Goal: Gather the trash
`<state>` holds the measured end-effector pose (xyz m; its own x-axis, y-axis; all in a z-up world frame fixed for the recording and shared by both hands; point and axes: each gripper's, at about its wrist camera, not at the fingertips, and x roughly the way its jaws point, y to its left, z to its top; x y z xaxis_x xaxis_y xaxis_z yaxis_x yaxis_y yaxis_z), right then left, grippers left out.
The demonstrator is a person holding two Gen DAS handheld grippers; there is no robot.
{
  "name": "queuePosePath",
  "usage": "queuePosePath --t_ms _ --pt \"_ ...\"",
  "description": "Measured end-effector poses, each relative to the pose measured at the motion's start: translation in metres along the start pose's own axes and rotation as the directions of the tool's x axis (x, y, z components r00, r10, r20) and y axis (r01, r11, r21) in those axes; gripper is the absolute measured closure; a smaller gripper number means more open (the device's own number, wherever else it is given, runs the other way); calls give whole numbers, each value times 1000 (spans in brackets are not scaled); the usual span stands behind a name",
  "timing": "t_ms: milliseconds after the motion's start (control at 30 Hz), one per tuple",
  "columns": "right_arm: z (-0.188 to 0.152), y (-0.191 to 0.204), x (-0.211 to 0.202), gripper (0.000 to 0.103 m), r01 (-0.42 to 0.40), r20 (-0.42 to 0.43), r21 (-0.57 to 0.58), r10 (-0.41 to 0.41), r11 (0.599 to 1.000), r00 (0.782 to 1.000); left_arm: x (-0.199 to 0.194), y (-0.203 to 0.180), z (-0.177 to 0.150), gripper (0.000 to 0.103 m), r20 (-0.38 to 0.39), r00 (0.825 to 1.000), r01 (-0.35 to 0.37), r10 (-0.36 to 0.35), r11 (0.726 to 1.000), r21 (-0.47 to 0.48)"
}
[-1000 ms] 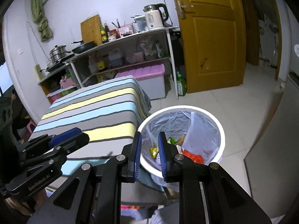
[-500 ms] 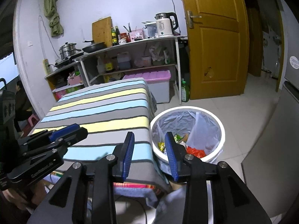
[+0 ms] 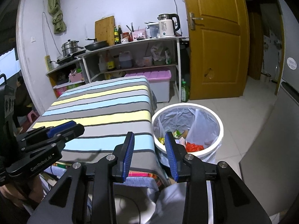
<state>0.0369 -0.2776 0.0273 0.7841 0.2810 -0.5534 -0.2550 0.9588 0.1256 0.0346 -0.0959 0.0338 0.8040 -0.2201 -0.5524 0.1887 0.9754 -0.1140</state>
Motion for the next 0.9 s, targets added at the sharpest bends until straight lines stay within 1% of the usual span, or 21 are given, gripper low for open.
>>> queuePosePath --t_ms 900 --pt "-2 0 3 68 -2 -9 1 2 1000 1000 -1 -4 0 79 -3 1000 -15 15 1000 9"
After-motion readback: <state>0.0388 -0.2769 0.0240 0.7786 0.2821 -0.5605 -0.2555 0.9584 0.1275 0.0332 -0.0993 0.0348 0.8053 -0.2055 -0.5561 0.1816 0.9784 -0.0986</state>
